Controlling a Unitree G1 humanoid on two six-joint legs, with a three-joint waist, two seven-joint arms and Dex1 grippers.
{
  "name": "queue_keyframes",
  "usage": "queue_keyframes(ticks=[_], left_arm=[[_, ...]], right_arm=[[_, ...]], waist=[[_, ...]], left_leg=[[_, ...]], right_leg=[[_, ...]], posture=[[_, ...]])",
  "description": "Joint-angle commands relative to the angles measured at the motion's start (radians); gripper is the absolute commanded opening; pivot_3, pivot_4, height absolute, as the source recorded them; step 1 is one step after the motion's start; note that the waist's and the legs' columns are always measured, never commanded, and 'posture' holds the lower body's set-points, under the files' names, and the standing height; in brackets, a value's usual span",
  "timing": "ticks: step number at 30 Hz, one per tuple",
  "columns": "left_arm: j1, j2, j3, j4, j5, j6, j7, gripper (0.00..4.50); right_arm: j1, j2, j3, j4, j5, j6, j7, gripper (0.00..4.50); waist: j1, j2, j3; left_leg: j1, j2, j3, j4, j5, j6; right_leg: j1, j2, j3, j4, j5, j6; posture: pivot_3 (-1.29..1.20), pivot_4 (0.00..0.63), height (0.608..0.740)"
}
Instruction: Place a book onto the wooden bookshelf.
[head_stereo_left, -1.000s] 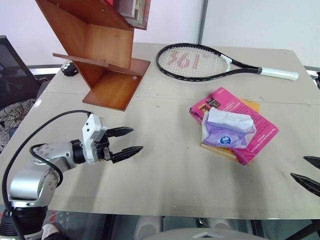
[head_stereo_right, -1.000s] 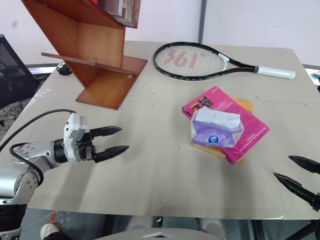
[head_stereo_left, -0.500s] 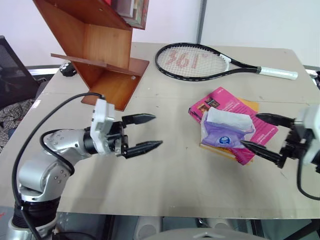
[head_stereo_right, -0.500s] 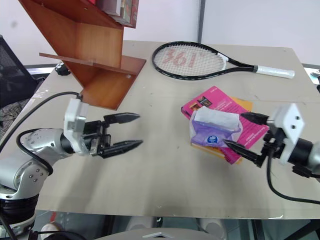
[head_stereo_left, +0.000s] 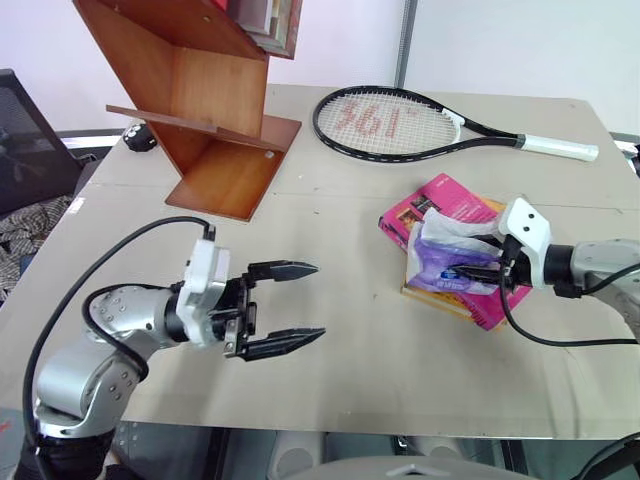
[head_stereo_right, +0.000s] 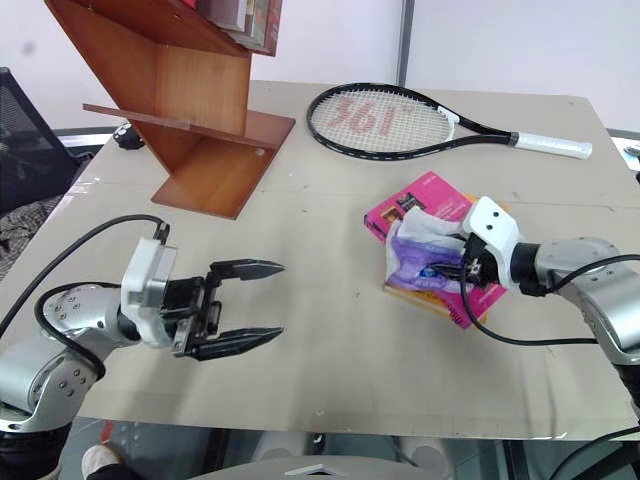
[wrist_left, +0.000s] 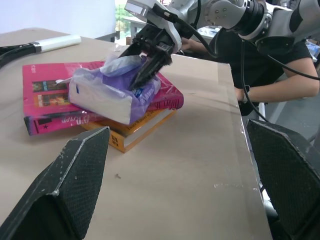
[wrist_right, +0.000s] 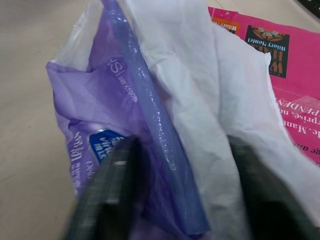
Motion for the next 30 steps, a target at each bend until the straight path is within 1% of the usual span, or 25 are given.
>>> queue_keyframes(ticks=[1, 2, 5, 7, 8, 11, 12, 14, 16, 19, 23, 24, 26, 28, 29, 30], left_arm=[[0.010, -0.005, 0.016, -0.014, 0.000, -0.046, -0.023, 4.50], [0.010, -0.008, 0.012, -0.013, -0.002, -0.052, -0.028, 4.50], [-0.012, -0.027, -0.007, 0.009, -0.003, -0.072, -0.046, 4.50], [-0.041, -0.043, -0.021, 0.031, -0.001, -0.084, -0.060, 4.50], [-0.067, -0.056, -0.030, 0.041, -0.010, -0.081, -0.058, 4.50], [-0.141, -0.081, -0.052, 0.049, -0.050, -0.044, -0.036, 4.50], [-0.157, -0.084, -0.057, 0.047, -0.059, -0.031, -0.030, 4.50], [-0.223, -0.112, -0.069, 0.044, -0.100, 0.015, 0.030, 4.50], [-0.282, -0.132, -0.085, 0.061, -0.097, 0.025, 0.054, 4.50], [-0.349, -0.156, -0.098, 0.085, -0.091, 0.040, 0.088, 4.50], [-0.386, -0.174, -0.102, 0.084, -0.094, 0.051, 0.123, 4.50], [-0.394, -0.178, -0.103, 0.077, -0.095, 0.057, 0.138, 4.50], [-0.404, -0.186, -0.108, 0.063, -0.101, 0.070, 0.164, 4.50], [-0.405, -0.187, -0.113, 0.047, -0.106, 0.082, 0.182, 4.50], [-0.404, -0.185, -0.115, 0.039, -0.106, 0.085, 0.186, 4.50], [-0.403, -0.183, -0.116, 0.034, -0.106, 0.089, 0.191, 4.50]], right_arm=[[0.044, -0.008, -0.060, -0.014, 0.000, 0.021, -0.003, 0.20], [0.057, 0.001, -0.096, -0.025, 0.013, 0.022, -0.013, 0.04], [0.085, 0.060, -0.273, -0.042, 0.080, 0.063, -0.102, 0.04], [0.105, 0.088, -0.396, -0.038, 0.097, 0.095, -0.168, 0.04], [0.120, 0.095, -0.470, -0.024, 0.083, 0.108, -0.212, 0.04], [0.159, 0.096, -0.608, 0.029, 0.033, 0.132, -0.304, 0.04], [0.166, 0.096, -0.625, 0.041, 0.023, 0.136, -0.320, 0.04], [0.159, 0.082, -0.640, 0.145, -0.046, 0.130, -0.387, 0.04], [0.114, 0.079, -0.630, 0.267, -0.094, 0.129, -0.446, 0.04], [0.079, 0.070, -0.556, 0.414, -0.146, 0.073, -0.425, 0.04], [0.057, 0.062, -0.485, 0.481, -0.193, 0.033, -0.396, 0.04], [0.050, 0.063, -0.477, 0.492, -0.190, 0.036, -0.385, 0.47], [0.044, 0.062, -0.469, 0.505, -0.198, 0.032, -0.382, 1.07], [0.068, 0.050, -0.476, 0.487, -0.207, 0.030, -0.374, 2.14], [0.090, 0.041, -0.489, 0.458, -0.204, 0.041, -0.364, 2.56], [0.113, 0.031, -0.502, 0.425, -0.195, 0.056, -0.349, 3.11]], waist=[[0.000, 0.000, 0.000], [0.001, 0.000, 0.000], [0.002, 0.000, 0.000], [0.003, 0.001, 0.001], [0.004, 0.001, 0.001], [0.006, 0.001, 0.001], [0.006, 0.000, 0.000], [0.000, 0.001, 0.000], [-0.004, 0.001, 0.000], [-0.012, 0.002, 0.000], [-0.028, 0.004, 0.000], [-0.029, 0.004, 0.000], [-0.029, 0.004, 0.000], [-0.028, 0.004, 0.000], [-0.026, 0.004, 0.000], [-0.021, 0.004, 0.000]], left_leg=[[0.000, 0.000, 0.000, 0.000, 0.000, 0.000], [0.000, 0.000, 0.000, 0.001, 0.000, 0.000], [0.000, 0.000, 0.000, 0.002, 0.000, 0.000], [0.000, 0.000, 0.000, 0.003, 0.000, 0.000], [0.000, 0.000, 0.000, 0.003, 0.000, 0.000], [-0.001, -0.001, 0.000, 0.004, 0.000, 0.000], [-0.001, -0.001, -0.001, 0.004, 0.000, 0.000], [-0.001, -0.001, -0.001, 0.004, 0.000, 0.000], [0.000, -0.001, 0.000, 0.004, 0.000, 0.000], [0.001, -0.001, 0.001, 0.005, 0.000, 0.000], [0.001, 0.000, 0.000, 0.004, 0.000, 0.000], [0.001, 0.000, 0.000, 0.004, 0.000, 0.000], [0.000, 0.000, 0.000, 0.004, 0.000, 0.000], [0.000, 0.000, -0.001, 0.004, 0.000, 0.000], [0.000, 0.000, 0.000, 0.004, 0.000, 0.000], [0.000, 0.000, -0.001, 0.004, 0.000, 0.000]], right_leg=[[0.000, 0.000, 0.000, 0.000, 0.000, 0.000], [0.001, 0.000, 0.000, 0.000, 0.000, 0.000], [0.001, 0.000, 0.000, 0.000, 0.000, 0.000], [0.001, 0.000, 0.000, 0.000, 0.000, 0.000], [0.001, 0.000, 0.000, 0.001, 0.000, 0.000], [0.001, 0.000, 0.000, 0.001, 0.001, 0.001], [0.002, 0.000, 0.000, 0.001, 0.001, 0.001], [0.002, 0.000, 0.000, 0.001, 0.001, 0.002], [0.002, 0.000, 0.000, 0.001, 0.001, 0.002], [0.002, 0.001, 0.002, 0.002, 0.001, 0.002], [0.002, 0.002, 0.002, 0.002, 0.003, 0.005], [0.002, 0.002, 0.002, 0.002, 0.003, 0.005], [0.002, 0.002, 0.002, 0.002, 0.003, 0.005], [0.002, 0.002, 0.002, 0.002, 0.003, 0.005], [0.002, 0.002, 0.002, 0.002, 0.003, 0.005], [0.002, 0.002, 0.002, 0.002, 0.003, 0.005]], posture=[[0.00, 0.150, 0.740], [0.00, 0.150, 0.740], [0.00, 0.150, 0.740], [0.00, 0.150, 0.740], [0.00, 0.150, 0.740], [0.00, 0.150, 0.740], [0.00, 0.150, 0.740], [0.00, 0.150, 0.740], [0.00, 0.150, 0.740], [0.00, 0.150, 0.740], [0.00, 0.150, 0.740], [0.00, 0.150, 0.740], [0.00, 0.150, 0.740], [0.00, 0.150, 0.740], [0.00, 0.150, 0.740], [0.00, 0.150, 0.740]])
